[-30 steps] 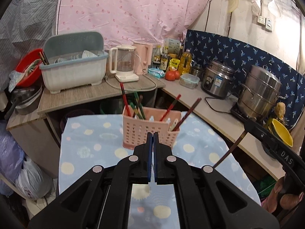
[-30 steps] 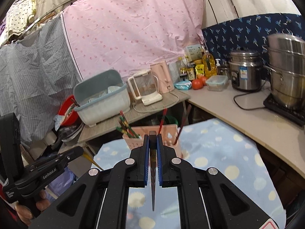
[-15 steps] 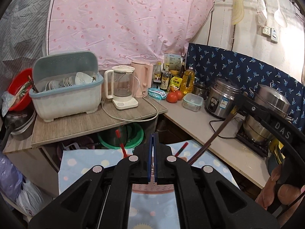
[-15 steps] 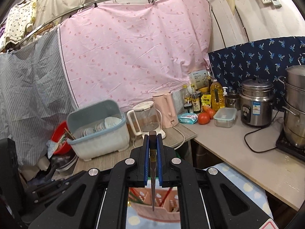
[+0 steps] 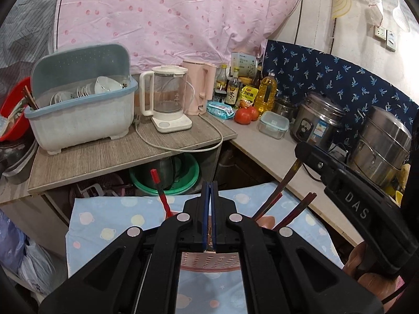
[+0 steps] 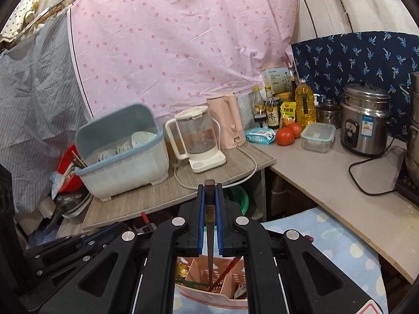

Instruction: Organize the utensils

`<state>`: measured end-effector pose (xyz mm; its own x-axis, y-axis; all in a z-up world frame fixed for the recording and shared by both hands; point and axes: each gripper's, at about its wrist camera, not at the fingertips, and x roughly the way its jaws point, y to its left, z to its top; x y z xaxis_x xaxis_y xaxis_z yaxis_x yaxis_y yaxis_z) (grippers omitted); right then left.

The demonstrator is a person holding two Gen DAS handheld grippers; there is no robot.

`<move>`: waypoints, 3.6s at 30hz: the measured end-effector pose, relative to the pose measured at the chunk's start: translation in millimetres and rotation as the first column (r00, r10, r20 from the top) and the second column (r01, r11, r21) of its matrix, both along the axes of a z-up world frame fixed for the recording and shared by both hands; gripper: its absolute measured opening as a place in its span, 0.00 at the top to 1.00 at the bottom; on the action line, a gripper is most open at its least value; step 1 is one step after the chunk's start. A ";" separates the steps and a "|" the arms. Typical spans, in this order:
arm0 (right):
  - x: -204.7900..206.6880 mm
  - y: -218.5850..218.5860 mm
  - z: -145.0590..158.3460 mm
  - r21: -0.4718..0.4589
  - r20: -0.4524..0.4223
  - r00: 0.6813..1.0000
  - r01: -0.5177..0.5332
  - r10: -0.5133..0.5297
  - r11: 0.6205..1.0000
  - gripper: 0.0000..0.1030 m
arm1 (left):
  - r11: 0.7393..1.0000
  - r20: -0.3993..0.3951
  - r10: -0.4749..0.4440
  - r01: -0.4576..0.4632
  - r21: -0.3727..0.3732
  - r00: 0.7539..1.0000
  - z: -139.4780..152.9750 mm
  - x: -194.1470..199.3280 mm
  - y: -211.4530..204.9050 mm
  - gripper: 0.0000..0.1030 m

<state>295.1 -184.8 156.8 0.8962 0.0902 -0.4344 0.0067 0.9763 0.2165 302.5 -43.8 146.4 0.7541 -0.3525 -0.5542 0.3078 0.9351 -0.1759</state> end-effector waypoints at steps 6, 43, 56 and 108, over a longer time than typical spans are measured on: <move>-2.5 -0.8 -6.2 -0.002 -0.011 1.000 0.004 -0.004 1.000 0.77 | 1.000 -0.009 0.030 -0.030 -0.001 1.000 -5.2 2.8 0.6 0.80; -183.9 17.0 -52.0 -0.065 -0.160 0.986 0.040 -0.050 0.997 0.68 | 0.984 -0.028 0.041 -0.036 0.174 0.999 -43.5 -150.6 -3.5 0.63; -216.0 21.5 -79.4 -0.107 -0.225 0.972 0.039 -0.062 0.994 0.63 | 0.975 -0.042 0.082 -0.072 0.210 0.996 -67.6 -180.0 -2.6 0.42; -244.9 2.4 -103.2 -0.181 -0.220 0.962 0.125 -0.164 0.976 0.06 | 0.946 -0.055 0.193 -0.171 0.277 0.980 -96.3 -199.2 11.2 0.07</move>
<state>50.1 -182.5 53.6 0.7671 -0.1228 -0.6297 0.1817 0.9829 0.0297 103.3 -32.6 50.1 0.7405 -0.0427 -0.6707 0.1233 0.9897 0.0732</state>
